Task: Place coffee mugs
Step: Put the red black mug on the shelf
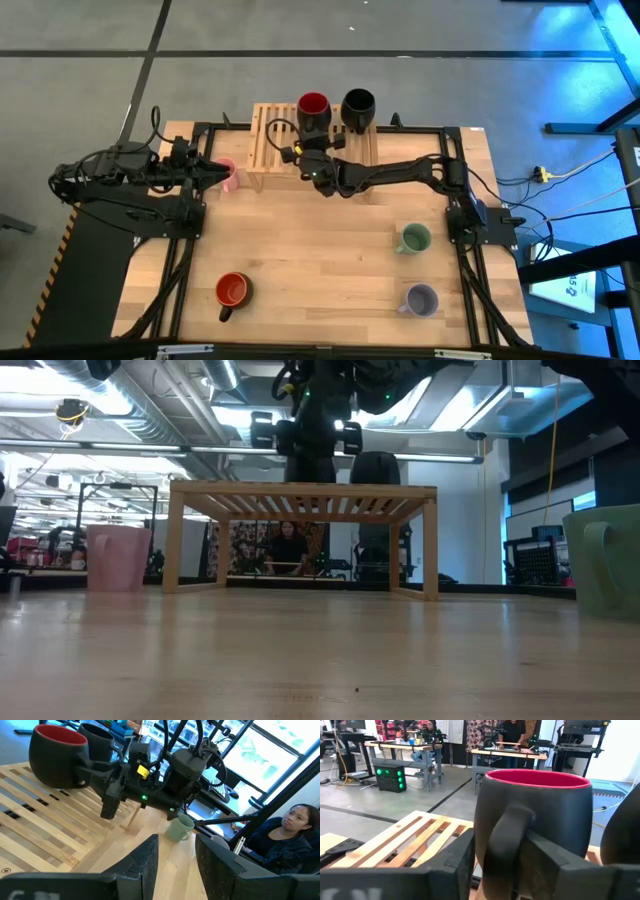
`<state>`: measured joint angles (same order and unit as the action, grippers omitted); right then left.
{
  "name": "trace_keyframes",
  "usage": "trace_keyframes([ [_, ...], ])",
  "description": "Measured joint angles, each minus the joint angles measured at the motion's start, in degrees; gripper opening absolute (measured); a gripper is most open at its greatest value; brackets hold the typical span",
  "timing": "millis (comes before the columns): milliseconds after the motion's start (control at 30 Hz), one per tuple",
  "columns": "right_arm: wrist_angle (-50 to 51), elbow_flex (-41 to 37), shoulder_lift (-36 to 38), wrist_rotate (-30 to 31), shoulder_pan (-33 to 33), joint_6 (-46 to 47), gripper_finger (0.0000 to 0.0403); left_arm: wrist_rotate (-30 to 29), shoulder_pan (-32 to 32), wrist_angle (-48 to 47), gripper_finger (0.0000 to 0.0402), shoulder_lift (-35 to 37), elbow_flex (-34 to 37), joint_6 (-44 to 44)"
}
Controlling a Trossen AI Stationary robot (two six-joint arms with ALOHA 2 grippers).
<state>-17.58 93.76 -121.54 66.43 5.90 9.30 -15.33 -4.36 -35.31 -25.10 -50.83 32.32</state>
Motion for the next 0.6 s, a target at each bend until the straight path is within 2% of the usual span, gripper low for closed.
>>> trace_keyframes([
  [433,0.2,0.0,0.0,2.4,-0.6,-0.6,0.0218,0.0,0.0,0.0,0.0124,0.0,0.0,0.0],
  [600,0.2,0.0,0.3,5.4,-2.2,-1.7,0.0233,0.0,0.0,0.0,0.0124,0.0,0.0,0.0],
])
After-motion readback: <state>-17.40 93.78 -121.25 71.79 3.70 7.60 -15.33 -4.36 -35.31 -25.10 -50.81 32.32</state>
